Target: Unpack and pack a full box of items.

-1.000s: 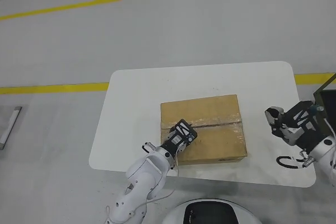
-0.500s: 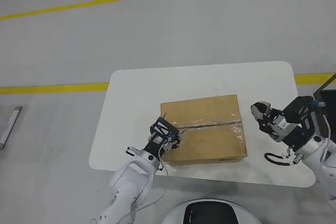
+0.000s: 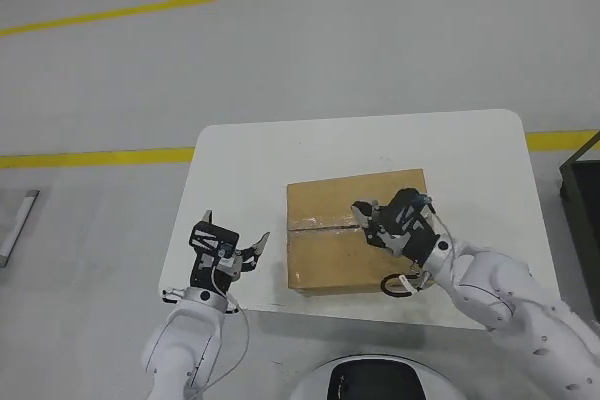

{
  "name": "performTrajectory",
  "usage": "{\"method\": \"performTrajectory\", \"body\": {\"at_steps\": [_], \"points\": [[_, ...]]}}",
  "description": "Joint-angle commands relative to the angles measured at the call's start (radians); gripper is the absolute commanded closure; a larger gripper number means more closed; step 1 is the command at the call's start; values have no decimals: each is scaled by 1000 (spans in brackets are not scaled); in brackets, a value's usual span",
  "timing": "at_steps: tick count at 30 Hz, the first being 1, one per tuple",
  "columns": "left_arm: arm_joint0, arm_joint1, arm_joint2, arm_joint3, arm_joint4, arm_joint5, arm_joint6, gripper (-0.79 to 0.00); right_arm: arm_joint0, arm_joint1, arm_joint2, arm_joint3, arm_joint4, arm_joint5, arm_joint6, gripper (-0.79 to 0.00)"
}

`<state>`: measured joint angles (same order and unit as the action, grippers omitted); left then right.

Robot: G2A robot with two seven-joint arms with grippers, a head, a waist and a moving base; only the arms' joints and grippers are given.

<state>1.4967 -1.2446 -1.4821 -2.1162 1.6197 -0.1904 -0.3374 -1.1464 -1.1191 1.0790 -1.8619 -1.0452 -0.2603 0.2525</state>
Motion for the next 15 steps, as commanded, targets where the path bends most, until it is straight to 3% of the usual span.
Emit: {"method": "performTrajectory", "body": {"at_steps": [1,7,15], "points": [[4,1,4,-3,4,-11,3,-785,31,-11,-54,37,-42,43,-1,0],[5,1,26,-2,13,-24,5,-785,56,-39,-117,114,-47,172,-5,0],[-33,2,56,26,30,-62,8,-785,-20,-40,-62,82,-32,265,-6,0]]}}
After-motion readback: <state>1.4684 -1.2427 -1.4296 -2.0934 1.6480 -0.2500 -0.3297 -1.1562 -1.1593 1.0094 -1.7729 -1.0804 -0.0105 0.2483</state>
